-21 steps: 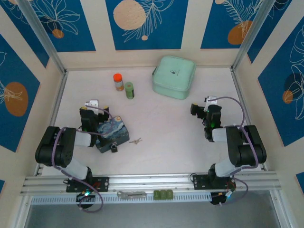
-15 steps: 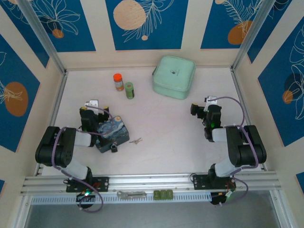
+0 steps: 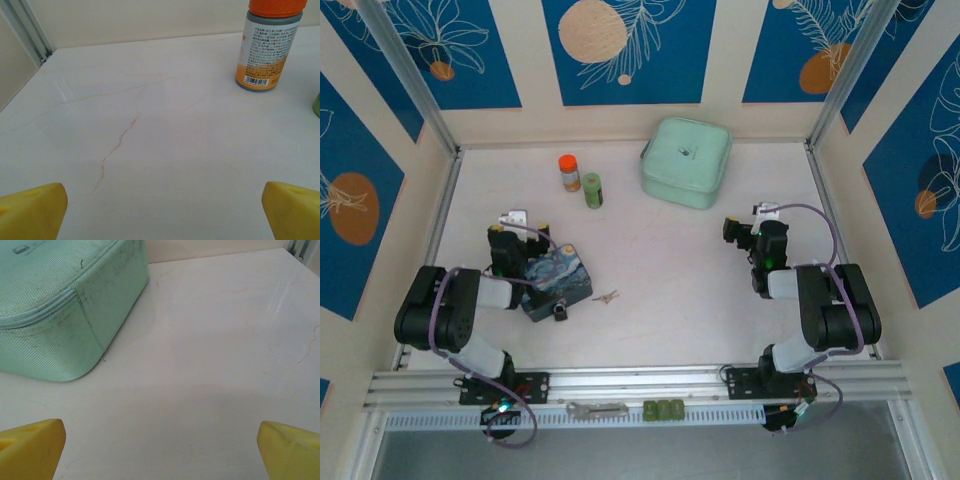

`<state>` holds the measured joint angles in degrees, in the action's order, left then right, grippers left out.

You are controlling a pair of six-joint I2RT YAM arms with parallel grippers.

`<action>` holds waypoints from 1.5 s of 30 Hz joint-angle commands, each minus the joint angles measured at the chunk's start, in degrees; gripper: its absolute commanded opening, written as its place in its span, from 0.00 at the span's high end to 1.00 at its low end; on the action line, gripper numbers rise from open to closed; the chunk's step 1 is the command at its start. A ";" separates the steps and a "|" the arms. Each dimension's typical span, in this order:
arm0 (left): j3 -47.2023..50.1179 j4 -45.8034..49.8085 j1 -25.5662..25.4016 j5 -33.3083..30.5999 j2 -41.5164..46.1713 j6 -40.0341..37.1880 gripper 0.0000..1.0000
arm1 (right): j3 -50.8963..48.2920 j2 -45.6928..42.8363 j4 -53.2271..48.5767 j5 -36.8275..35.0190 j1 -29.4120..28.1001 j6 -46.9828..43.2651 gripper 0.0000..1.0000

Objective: Unlock the padlock with the key

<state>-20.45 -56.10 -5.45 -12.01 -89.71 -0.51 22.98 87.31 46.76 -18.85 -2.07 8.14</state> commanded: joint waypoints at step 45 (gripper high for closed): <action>-17.20 74.94 -5.25 3.00 35.80 37.29 0.01 | 34.92 1.58 -63.68 22.39 -53.96 -0.67 0.31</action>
<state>-37.45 17.10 -10.33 -8.82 -55.88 31.42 53.87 84.97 -8.84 -3.33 -55.88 7.75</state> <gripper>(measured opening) 0.994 0.720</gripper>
